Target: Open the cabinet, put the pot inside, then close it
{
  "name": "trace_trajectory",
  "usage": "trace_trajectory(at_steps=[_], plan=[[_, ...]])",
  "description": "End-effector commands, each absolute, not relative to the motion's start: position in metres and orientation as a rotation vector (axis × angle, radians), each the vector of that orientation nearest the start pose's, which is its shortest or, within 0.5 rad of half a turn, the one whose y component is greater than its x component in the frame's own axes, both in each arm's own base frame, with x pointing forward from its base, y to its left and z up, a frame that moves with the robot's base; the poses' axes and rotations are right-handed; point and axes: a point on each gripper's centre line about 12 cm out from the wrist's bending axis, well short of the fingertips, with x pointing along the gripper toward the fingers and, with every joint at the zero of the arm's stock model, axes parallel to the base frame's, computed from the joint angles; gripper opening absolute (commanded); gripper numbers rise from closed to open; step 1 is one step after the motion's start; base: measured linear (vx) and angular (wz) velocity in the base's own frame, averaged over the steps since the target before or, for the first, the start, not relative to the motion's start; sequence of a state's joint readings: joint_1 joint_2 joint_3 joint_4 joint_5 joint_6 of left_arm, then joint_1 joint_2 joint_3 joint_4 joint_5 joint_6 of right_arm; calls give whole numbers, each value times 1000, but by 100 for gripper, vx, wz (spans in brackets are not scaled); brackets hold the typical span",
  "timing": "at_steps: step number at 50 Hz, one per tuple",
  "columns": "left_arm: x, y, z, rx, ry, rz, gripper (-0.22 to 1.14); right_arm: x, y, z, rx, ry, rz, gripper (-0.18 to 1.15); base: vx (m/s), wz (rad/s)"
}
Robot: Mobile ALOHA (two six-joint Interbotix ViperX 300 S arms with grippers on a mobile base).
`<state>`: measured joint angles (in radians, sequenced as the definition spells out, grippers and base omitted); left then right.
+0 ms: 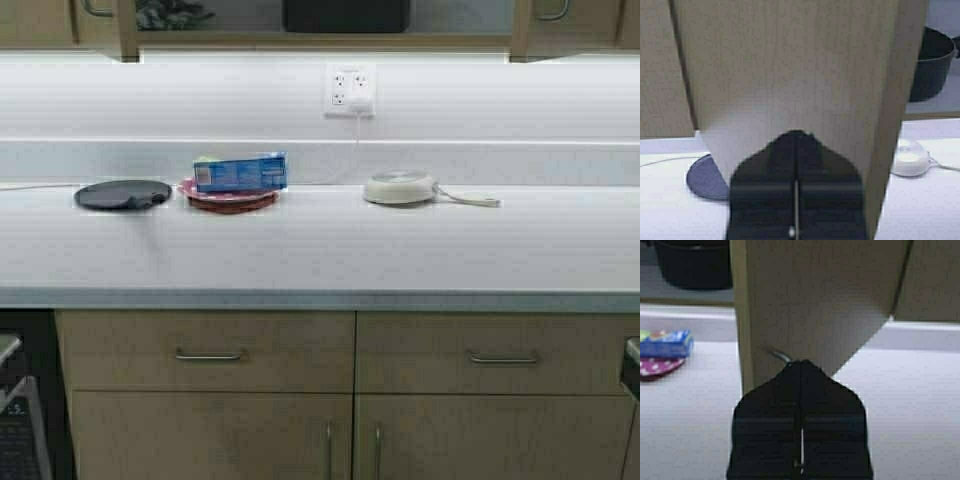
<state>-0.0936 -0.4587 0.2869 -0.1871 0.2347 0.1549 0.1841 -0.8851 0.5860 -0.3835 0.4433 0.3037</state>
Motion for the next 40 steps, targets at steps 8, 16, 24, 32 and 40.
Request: trace_trajectory(at_steps=[8,16,24,32,40], plan=[[384,-84,490,-38,27,-247,3,208,20,452,-68,78,28,7,7,1],[373,-86,486,-29,38,-257,3,207,19,451,-74,95,19,7,4,4],[337,-78,473,-14,40,-252,3,197,13,453,-115,117,-13,7,2,0],[314,-72,455,-15,33,-243,3,204,8,458,-188,125,-57,7,1,1],[310,-71,441,-13,56,-241,3,246,-8,462,-189,162,-152,7,0,-2]])
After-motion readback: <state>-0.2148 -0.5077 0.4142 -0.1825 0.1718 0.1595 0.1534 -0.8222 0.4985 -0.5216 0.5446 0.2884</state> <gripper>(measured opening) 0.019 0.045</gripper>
